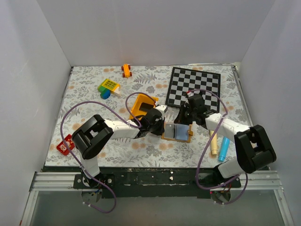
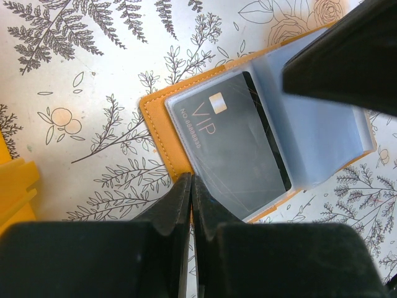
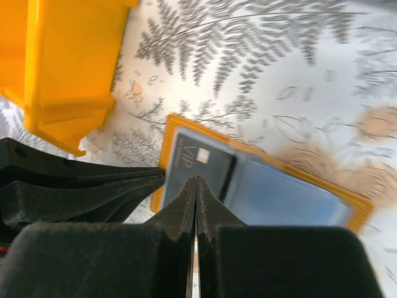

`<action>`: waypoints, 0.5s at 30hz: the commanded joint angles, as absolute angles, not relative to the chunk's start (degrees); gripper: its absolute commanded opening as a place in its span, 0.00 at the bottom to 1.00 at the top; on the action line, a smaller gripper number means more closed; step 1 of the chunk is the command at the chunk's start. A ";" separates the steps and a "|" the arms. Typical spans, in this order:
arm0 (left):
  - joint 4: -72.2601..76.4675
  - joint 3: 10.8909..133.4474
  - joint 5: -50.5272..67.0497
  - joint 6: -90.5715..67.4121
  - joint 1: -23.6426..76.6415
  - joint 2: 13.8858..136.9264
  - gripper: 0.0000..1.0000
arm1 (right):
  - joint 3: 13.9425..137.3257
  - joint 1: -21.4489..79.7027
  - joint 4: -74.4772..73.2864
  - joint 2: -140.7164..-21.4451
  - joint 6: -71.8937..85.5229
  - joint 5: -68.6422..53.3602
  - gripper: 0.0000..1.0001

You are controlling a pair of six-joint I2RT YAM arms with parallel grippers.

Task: Put the credit cards into the card holder
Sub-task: Turn over the card slot in the card holder.

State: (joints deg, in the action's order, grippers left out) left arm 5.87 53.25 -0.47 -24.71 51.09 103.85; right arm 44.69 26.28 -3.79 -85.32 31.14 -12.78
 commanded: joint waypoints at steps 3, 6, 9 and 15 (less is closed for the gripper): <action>4.48 53.53 0.00 -24.70 50.98 105.47 0.00 | 43.60 25.49 -13.62 -80.25 30.76 -0.26 0.22; 4.57 53.26 0.00 -24.61 51.06 105.47 0.00 | 41.84 25.58 -14.50 -78.32 30.94 1.84 0.32; 4.66 53.17 0.00 -24.78 51.06 105.64 0.00 | 41.13 25.58 -15.73 -77.17 30.76 3.60 0.33; 4.66 53.53 0.00 -24.70 50.98 105.64 0.00 | 41.31 25.58 -16.96 -77.96 29.97 4.31 0.33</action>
State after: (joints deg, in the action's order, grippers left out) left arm 5.91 53.25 -0.47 -24.69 51.09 103.85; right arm 41.28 25.63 -15.64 -78.67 31.03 2.11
